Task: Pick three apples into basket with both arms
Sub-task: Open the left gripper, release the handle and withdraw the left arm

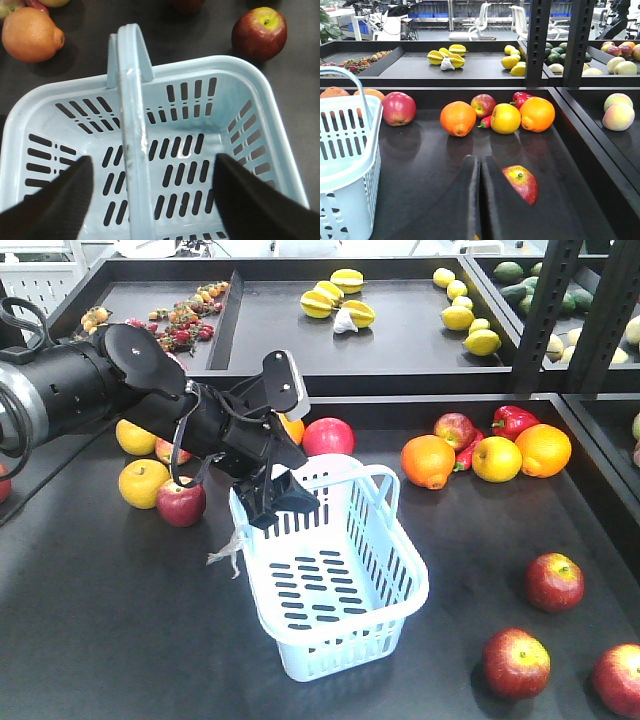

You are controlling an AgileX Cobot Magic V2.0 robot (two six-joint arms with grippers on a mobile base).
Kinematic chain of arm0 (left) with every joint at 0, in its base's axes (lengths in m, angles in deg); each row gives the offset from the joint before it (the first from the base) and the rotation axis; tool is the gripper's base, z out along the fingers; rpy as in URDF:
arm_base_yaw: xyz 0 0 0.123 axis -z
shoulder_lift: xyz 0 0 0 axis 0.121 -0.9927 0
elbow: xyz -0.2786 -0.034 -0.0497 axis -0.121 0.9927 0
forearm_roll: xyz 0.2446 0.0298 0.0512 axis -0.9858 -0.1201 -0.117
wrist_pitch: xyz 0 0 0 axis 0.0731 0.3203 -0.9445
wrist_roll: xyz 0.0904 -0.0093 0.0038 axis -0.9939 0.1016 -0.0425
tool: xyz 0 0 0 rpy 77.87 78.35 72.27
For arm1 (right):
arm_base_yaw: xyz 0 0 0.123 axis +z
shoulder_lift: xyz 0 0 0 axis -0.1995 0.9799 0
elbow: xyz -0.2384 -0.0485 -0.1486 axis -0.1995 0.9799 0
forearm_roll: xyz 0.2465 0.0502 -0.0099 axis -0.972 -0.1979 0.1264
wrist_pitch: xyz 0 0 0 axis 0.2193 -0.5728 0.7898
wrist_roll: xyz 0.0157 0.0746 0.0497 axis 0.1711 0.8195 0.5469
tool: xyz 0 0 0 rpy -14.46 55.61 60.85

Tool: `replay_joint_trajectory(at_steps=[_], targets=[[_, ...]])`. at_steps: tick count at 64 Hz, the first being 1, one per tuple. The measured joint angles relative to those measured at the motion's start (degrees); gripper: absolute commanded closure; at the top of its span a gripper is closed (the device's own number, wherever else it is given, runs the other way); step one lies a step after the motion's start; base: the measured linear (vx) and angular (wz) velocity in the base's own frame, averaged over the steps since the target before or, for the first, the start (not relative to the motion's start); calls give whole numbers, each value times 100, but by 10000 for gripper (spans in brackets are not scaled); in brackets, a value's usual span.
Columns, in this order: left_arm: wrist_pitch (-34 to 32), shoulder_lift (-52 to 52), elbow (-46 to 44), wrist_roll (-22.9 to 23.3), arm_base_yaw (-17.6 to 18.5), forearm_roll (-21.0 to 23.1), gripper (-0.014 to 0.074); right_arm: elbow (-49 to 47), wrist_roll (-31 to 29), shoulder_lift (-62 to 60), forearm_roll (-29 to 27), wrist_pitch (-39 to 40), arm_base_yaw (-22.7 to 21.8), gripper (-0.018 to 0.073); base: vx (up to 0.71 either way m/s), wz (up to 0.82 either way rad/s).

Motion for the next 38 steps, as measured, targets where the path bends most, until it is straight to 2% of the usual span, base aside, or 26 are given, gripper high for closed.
replay_joint_trajectory(at_steps=[18,25,32,38], targets=[[56,328,0,115,0,0,48,0,0,0,0,0,0,564,0,0],[206,713,0,202,0,-14,91,0,0,0,0,0,0,564,0,0],[371,1105,0,915,0,-242,223,0,0,0,0,0,0,564,0,0],[714,1431,0,1884,0,-800,416,0,0,0,0,0,0,564,0,0]])
